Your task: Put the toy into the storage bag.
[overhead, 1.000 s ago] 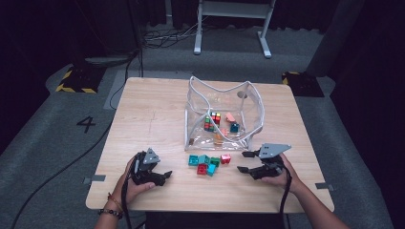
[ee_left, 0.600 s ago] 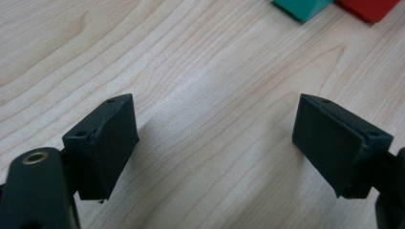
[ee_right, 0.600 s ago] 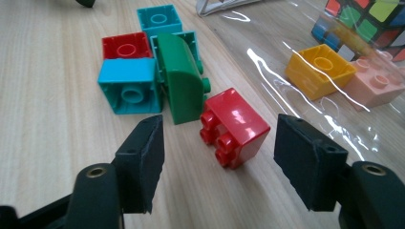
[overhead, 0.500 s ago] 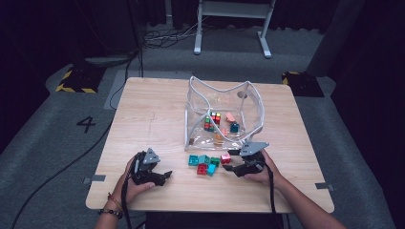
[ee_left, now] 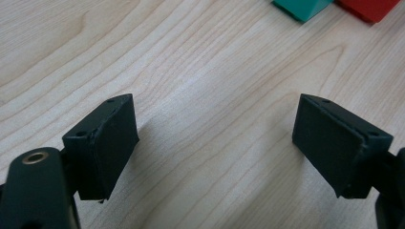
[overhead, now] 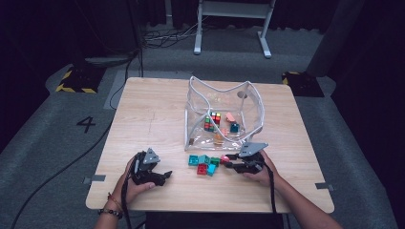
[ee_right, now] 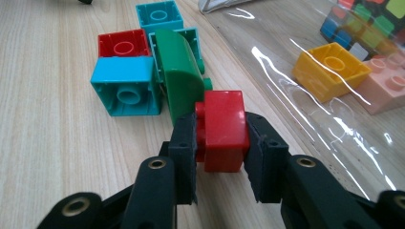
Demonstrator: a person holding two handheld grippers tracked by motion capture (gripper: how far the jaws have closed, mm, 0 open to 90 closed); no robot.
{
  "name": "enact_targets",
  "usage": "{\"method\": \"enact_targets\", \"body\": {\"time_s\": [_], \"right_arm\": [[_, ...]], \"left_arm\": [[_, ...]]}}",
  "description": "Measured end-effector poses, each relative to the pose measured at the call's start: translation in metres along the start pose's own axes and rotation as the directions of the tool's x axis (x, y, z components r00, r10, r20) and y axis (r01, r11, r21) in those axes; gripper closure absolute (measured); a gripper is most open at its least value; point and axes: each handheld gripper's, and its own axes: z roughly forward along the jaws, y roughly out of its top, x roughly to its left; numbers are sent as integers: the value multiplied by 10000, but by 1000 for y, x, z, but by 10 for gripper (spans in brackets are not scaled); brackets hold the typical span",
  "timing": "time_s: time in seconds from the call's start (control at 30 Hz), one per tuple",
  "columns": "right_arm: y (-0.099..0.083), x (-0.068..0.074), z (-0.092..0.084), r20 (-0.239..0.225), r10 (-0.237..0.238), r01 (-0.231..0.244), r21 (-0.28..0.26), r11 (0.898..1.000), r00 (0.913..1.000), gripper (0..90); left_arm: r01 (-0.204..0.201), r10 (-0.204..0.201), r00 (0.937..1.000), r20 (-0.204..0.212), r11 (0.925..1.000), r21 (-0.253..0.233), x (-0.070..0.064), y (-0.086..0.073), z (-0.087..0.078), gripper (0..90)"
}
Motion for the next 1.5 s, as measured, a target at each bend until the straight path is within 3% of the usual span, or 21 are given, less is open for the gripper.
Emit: {"method": "enact_targets", "body": {"time_s": [0.2, 0.27, 0.5, 0.83, 1.0, 1.1, 1.17, 1.3, 1.37, 1.4, 1.5], "right_arm": [[-2, -2, -19, 16, 375, -375, -126, 9992, 9993, 678], [-3, -6, -27, -2, 50, -50, -394, 9992, 10000, 678], [-14, -21, -59, 204, 301, -290, -536, 9981, 9993, 677], [-27, -50, -94, 1012, 895, -835, -615, 9946, 9908, 677], [-34, -63, -104, 1828, 1163, -1055, -675, 9921, 9763, 678], [-37, -69, -108, 2054, 1415, -1264, -848, 9883, 9684, 678], [-38, -74, -109, 2404, 1486, -1318, -844, 9877, 9592, 678], [-37, -87, -115, 2619, 2036, -1756, -1264, 9763, 9434, 679], [-35, -92, -117, 2632, 2158, -1833, -1427, 9727, 9403, 679], [-34, -94, -119, 2805, 2163, -1832, -1395, 9731, 9352, 679], [-30, -101, -121, 2939, 2197, -1853, -1405, 9726, 9303, 679]], "left_arm": [[-3, 3, 10000, 13, 10000, 25, 0, 0, 0, 157], [-4, 4, 10000, 12, 10000, 24, 0, 0, 0, 157], [-18, 18, 10000, 14, 10000, 29, 0, 0, 0, 157], [-2, 2, 10000, 16, 10000, 25, 0, 0, 0, 157], [0, 0, 10000, -8, 10000, 6, 0, 0, 0, 157], [3, -3, 10000, -4, 10000, 8, 0, 0, 0, 157], [1, -1, 10000, -1, 10000, 8, 0, 0, 0, 157], [-4, 4, 10000, 7, 10000, -2, 0, 0, 0, 157], [4, -4, 10000, -3, 10000, 7, 0, 0, 0, 157], [0, 0, 10000, 4, 10000, -4, 0, 0, 0, 157], [0, 0, 10000, 3, 10000, -2, 0, 0, 0, 157]]}}
